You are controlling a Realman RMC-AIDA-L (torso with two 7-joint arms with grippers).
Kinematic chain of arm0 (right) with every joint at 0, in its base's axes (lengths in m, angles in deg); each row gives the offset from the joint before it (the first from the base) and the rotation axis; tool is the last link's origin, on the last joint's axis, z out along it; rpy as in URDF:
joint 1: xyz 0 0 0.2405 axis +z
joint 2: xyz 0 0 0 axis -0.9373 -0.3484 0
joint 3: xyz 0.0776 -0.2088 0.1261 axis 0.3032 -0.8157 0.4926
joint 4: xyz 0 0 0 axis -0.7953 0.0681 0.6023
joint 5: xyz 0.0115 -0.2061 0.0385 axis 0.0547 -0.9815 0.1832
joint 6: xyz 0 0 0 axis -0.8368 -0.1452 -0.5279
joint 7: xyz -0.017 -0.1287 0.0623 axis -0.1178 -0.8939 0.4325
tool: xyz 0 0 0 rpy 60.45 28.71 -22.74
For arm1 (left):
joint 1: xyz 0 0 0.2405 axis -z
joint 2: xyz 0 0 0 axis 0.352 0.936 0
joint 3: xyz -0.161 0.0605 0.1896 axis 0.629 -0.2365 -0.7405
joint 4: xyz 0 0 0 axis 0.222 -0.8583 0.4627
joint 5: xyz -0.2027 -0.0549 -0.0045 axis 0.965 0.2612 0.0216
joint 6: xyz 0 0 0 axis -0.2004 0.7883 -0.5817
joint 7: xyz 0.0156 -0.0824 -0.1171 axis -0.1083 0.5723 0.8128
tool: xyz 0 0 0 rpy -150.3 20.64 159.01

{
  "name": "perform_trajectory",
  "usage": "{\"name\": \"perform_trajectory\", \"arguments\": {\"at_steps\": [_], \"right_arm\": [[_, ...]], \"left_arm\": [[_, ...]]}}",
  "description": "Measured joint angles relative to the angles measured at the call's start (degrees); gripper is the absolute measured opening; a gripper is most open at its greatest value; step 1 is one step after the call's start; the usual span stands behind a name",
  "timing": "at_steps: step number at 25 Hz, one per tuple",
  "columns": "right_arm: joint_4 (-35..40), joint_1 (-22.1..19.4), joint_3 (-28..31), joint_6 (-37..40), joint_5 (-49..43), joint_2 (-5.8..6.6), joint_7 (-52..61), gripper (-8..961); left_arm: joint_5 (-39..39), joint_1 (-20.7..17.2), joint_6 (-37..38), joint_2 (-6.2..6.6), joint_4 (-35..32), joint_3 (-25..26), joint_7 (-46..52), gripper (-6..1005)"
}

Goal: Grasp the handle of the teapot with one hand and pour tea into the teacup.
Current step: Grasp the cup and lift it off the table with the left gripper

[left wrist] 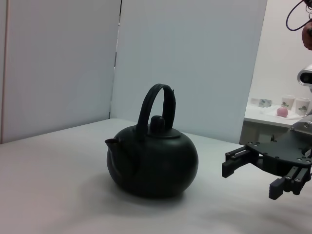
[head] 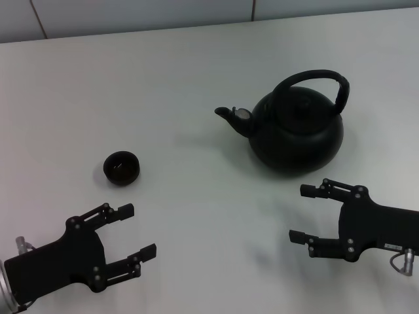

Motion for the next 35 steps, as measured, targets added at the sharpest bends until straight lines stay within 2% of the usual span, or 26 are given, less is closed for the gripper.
{"name": "perform_trajectory", "arguments": {"at_steps": [19,23,24,27,28,29,31,34,35], "right_arm": [[-0.21,0.66,-0.04,0.0,0.0,0.0,-0.07,814],[-0.21,0.71,-0.05,-0.01,0.0,0.0,-0.07,814],[-0.21,0.72,-0.04,-0.02,0.0,0.0,-0.07,813],[-0.38,0.83,-0.01,-0.04,0.13,0.0,-0.07,813],[-0.55,0.92,0.06,-0.05,0.22,0.0,-0.07,813],[-0.72,1.02,0.15,-0.05,0.32,0.0,-0.07,813],[-0.82,1.36,0.32,-0.08,0.4,0.0,-0.07,813],[-0.89,1.5,0.41,-0.09,0.42,0.0,-0.07,812],[-0.9,1.62,0.57,-0.1,0.45,0.0,-0.07,812]], "left_arm": [[0.01,-0.11,0.34,0.05,-0.3,0.14,0.17,801],[0.37,-0.13,0.03,-0.46,-0.33,0.41,-0.05,801],[0.45,-0.35,0.07,-0.99,-0.33,2.31,-0.28,801],[0.45,-0.58,-0.03,-1.36,-0.33,4.23,-0.8,801],[0.48,-0.86,-0.18,-1.71,-0.34,7.0,-1.69,801],[0.51,-1.37,-0.54,-2.33,-0.03,12.54,-4.32,801],[0.58,-1.64,-1.02,-2.71,1.02,17.62,-7.12,801],[0.58,-1.59,-1.45,-2.74,2.04,20.06,-8.43,801],[0.6,-1.45,-2.71,-2.64,3.76,23.14,-9.89,801]]}}
